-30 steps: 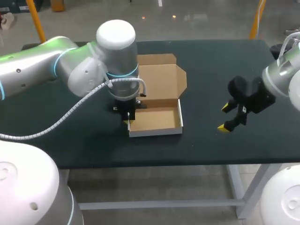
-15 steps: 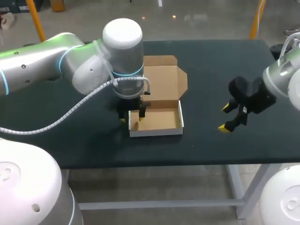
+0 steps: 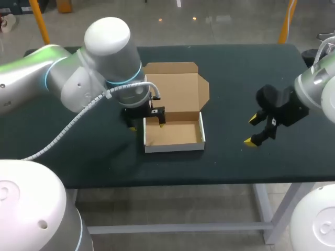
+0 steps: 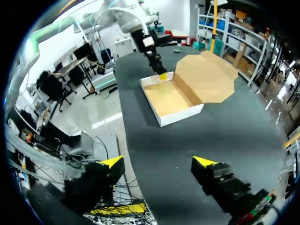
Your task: Assemble the packaging by folding the flat box into shape, placing the metal phone stand inside, and closing the box properly
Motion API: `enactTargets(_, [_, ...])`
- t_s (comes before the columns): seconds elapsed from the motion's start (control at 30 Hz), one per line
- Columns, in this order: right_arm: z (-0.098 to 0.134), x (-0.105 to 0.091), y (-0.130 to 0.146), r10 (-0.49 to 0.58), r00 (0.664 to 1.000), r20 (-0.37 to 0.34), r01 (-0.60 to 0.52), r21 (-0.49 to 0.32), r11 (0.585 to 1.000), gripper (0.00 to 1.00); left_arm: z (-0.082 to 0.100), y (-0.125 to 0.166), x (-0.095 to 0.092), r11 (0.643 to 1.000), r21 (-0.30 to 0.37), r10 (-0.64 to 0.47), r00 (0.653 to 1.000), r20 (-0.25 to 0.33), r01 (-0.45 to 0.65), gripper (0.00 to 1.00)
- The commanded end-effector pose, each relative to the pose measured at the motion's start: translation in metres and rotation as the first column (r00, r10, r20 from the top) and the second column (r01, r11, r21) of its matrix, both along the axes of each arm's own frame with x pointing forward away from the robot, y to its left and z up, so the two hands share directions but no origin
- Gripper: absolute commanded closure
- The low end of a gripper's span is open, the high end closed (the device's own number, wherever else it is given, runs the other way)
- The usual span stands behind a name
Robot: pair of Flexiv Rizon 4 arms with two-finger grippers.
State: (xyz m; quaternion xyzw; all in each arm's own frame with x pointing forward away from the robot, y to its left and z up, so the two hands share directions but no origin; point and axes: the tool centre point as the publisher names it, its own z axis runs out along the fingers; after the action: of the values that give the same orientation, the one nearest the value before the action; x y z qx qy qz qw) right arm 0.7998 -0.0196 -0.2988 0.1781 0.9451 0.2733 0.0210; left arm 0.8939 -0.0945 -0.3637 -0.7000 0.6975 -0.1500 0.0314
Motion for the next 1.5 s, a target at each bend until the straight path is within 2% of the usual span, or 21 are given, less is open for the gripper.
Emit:
enactTargets(0.03, [0.002,0.001,-0.002,-0.007,1.0,-0.001,0.007,0.005,1.0,0.0,0.021,0.015,-0.022,0.996,-0.082,-0.03,0.998,0.062,0.035,0.0])
enactTargets(0.27, [0.005,0.006,-0.004,-0.058,0.998,-0.019,0.058,0.02,0.998,0.0,0.05,0.024,-0.039,0.985,-0.147,-0.075,0.991,0.108,0.09,0.0])
enactTargets(0.53, [0.014,0.018,-0.01,-0.212,0.974,-0.073,0.216,0.047,0.975,0.0,0.086,0.046,-0.066,0.969,-0.218,-0.095,0.989,0.116,0.119,0.0])
enactTargets(0.63, [0.018,0.021,-0.013,-0.271,0.958,-0.097,0.277,0.054,0.959,0.0,0.098,0.055,-0.075,0.963,-0.24,-0.096,0.989,0.114,0.121,0.0])
enactTargets(0.87, [0.025,0.025,-0.018,-0.371,0.918,-0.141,0.382,0.062,0.922,0.0,0.118,0.075,-0.091,0.967,-0.243,-0.053,0.993,0.103,0.077,0.0])
enactTargets(1.27, [0.035,0.025,-0.032,-0.531,0.824,-0.2,0.549,0.048,0.834,0.0,0.136,0.095,-0.11,0.97,-0.242,-0.015,0.998,0.066,0.031,0.0])
enactTargets(1.5, [0.041,0.021,-0.046,-0.608,0.761,-0.226,0.631,0.038,0.775,0.0,0.142,0.107,-0.122,0.974,-0.223,-0.043,0.998,0.043,0.052,0.0])
